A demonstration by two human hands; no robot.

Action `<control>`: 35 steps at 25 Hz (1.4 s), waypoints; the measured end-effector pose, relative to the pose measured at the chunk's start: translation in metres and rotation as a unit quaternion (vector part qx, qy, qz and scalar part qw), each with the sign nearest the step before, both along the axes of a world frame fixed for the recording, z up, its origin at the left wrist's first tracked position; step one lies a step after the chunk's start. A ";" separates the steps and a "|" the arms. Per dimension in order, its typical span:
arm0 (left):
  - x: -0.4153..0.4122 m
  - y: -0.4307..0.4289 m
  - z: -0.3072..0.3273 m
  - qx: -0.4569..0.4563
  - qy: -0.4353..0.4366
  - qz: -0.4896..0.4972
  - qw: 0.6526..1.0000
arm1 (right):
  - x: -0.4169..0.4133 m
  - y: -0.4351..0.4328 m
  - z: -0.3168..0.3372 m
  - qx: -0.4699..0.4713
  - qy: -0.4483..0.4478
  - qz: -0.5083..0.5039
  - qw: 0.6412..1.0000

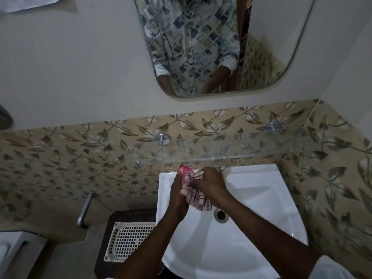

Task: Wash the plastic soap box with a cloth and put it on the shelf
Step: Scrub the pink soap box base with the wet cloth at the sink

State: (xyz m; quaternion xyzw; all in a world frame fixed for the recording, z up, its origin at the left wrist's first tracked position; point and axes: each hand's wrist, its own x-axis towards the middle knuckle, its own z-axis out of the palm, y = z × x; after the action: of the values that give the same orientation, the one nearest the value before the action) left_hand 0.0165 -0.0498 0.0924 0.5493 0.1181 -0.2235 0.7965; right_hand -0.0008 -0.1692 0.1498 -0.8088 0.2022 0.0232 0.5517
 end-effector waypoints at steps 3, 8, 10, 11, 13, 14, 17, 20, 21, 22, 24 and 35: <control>0.011 0.021 0.000 -0.078 0.071 -0.001 0.994 | -0.014 -0.022 -0.002 0.178 -0.010 -0.005 0.984; 0.012 0.039 -0.007 -0.152 0.157 -0.057 0.974 | -0.011 -0.054 0.001 0.071 -0.097 -0.008 0.993; 0.013 0.038 -0.008 -0.146 0.162 -0.083 0.972 | -0.021 -0.035 -0.006 -0.107 -0.172 0.159 0.966; 0.011 0.036 -0.007 -0.136 0.165 -0.092 0.973 | -0.027 -0.024 -0.015 -0.183 -0.197 0.264 0.926; 0.011 0.031 -0.004 -0.122 0.175 -0.108 0.971 | -0.032 -0.015 -0.032 -0.299 -0.264 0.352 0.847; 0.010 0.030 -0.002 -0.122 0.175 -0.112 0.970 | -0.030 -0.016 -0.037 -0.290 -0.296 0.321 0.852; 0.008 0.031 0.005 -0.153 0.196 -0.115 0.962 | -0.029 -0.012 -0.041 -0.253 -0.391 0.308 0.829; 0.007 0.033 0.007 -0.165 0.194 -0.134 0.958 | -0.025 -0.011 -0.041 -0.248 -0.428 0.297 0.817; 0.007 0.033 0.006 -0.163 0.194 -0.133 0.958 | -0.023 -0.010 -0.040 -0.245 -0.426 0.270 0.828; 0.006 0.033 0.005 -0.165 0.202 -0.126 0.957 | -0.022 -0.009 -0.040 -0.241 -0.442 0.273 0.820; 0.007 0.032 0.005 -0.174 0.212 -0.117 0.955 | -0.023 -0.008 -0.042 -0.244 -0.459 0.316 0.794; 0.019 0.028 0.021 -0.114 0.170 -0.152 0.967 | -0.027 -0.016 -0.024 -0.315 -0.402 0.346 0.787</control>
State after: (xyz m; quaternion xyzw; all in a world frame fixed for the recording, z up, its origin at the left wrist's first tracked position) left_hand 0.0351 -0.0223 0.1138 0.4206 0.1410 -0.4442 0.7784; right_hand -0.0274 -0.1851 0.1256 -0.8896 -0.3354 -0.1799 0.2525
